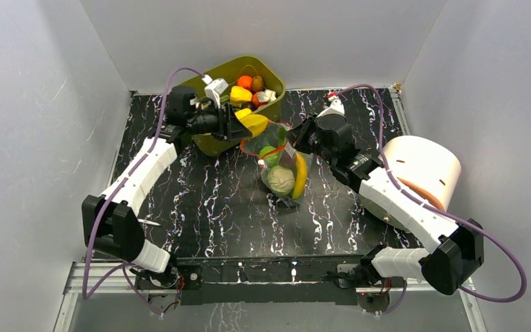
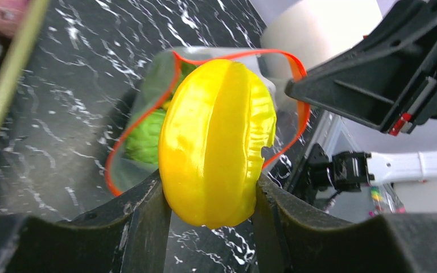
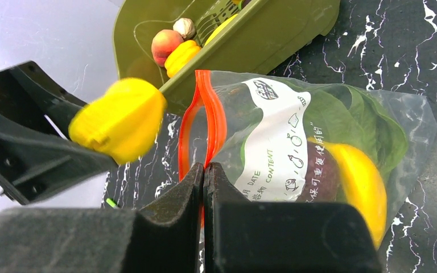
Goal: Place the food in the zip-top bag and seal the zipper
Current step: Place the fake fruit in the zipper food storage bag.
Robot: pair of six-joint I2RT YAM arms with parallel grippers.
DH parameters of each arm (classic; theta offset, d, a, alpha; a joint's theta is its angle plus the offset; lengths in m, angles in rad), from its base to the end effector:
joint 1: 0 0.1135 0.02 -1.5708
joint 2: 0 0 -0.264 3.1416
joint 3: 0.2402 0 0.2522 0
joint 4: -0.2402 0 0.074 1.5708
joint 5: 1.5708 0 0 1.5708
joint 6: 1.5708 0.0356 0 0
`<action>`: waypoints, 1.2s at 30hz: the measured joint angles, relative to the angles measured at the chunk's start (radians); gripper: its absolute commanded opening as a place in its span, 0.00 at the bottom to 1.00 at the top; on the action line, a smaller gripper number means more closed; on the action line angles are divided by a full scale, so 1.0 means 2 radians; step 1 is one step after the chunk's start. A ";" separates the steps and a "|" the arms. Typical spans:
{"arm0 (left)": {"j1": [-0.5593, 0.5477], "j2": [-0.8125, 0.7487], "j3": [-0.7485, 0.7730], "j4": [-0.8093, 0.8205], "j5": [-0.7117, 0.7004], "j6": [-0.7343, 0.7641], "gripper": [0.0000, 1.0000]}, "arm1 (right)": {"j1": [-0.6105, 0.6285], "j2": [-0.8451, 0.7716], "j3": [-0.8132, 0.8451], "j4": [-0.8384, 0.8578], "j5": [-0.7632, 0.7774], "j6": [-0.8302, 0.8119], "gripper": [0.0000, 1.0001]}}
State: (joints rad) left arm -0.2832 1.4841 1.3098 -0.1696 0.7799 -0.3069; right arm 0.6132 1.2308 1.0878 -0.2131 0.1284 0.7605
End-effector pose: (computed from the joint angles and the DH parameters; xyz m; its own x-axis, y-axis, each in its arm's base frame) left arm 0.3217 -0.1197 0.3596 -0.5607 -0.0605 -0.8258 0.6976 0.5029 -0.5104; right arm 0.2360 0.1605 0.3488 -0.5323 0.4613 -0.7098 -0.1459 0.7759 0.6137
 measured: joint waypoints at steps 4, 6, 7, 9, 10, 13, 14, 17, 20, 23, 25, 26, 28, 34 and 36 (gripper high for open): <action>-0.035 0.003 -0.008 -0.006 0.002 -0.002 0.23 | 0.000 0.000 0.000 0.000 -0.003 0.001 0.00; -0.051 0.005 -0.008 -0.006 -0.001 -0.003 0.23 | 0.000 0.000 0.000 0.001 -0.009 0.003 0.00; -0.056 0.006 -0.008 -0.006 -0.003 -0.004 0.23 | 0.000 0.000 0.000 0.001 -0.011 0.003 0.00; -0.063 0.009 -0.008 -0.006 -0.011 -0.004 0.23 | 0.000 -0.001 -0.001 0.001 -0.014 0.005 0.00; -0.064 0.009 -0.008 -0.006 -0.016 -0.004 0.23 | 0.000 -0.002 -0.003 0.003 -0.016 0.006 0.00; -0.067 0.014 -0.008 -0.009 -0.027 -0.004 0.24 | 0.000 -0.005 -0.006 0.005 -0.022 0.010 0.00; -0.068 0.016 -0.008 -0.009 -0.029 -0.004 0.25 | 0.000 -0.006 -0.009 0.007 -0.024 0.012 0.00; -0.070 0.019 -0.017 -0.002 -0.033 -0.009 0.25 | 0.000 -0.010 -0.019 0.021 -0.035 0.016 0.00; -0.071 0.020 -0.035 0.004 -0.037 -0.018 0.30 | 0.000 -0.010 -0.026 0.034 -0.046 0.023 0.00; -0.074 0.025 -0.041 0.004 -0.038 -0.022 0.49 | 0.000 -0.010 -0.027 0.038 -0.054 0.027 0.00; -0.075 0.028 -0.041 0.004 -0.038 -0.022 0.58 | 0.000 -0.010 -0.027 0.039 -0.057 0.028 0.00; -0.076 0.028 -0.041 0.003 -0.038 -0.021 0.62 | 0.000 -0.010 -0.027 0.041 -0.059 0.028 0.00; -0.076 0.028 -0.040 0.000 -0.040 -0.019 0.68 | 0.000 -0.010 -0.028 0.042 -0.061 0.029 0.00; -0.076 0.029 -0.023 -0.036 -0.047 -0.006 0.73 | 0.000 -0.010 -0.029 0.043 -0.061 0.028 0.00; -0.076 0.029 -0.010 -0.047 -0.055 -0.003 0.74 | 0.000 -0.010 -0.029 0.043 -0.058 0.027 0.00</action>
State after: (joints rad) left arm -0.4351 1.5417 1.2888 -0.2638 0.6697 -0.3122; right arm 0.6132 1.2106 1.0302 -0.1268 0.0116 0.8150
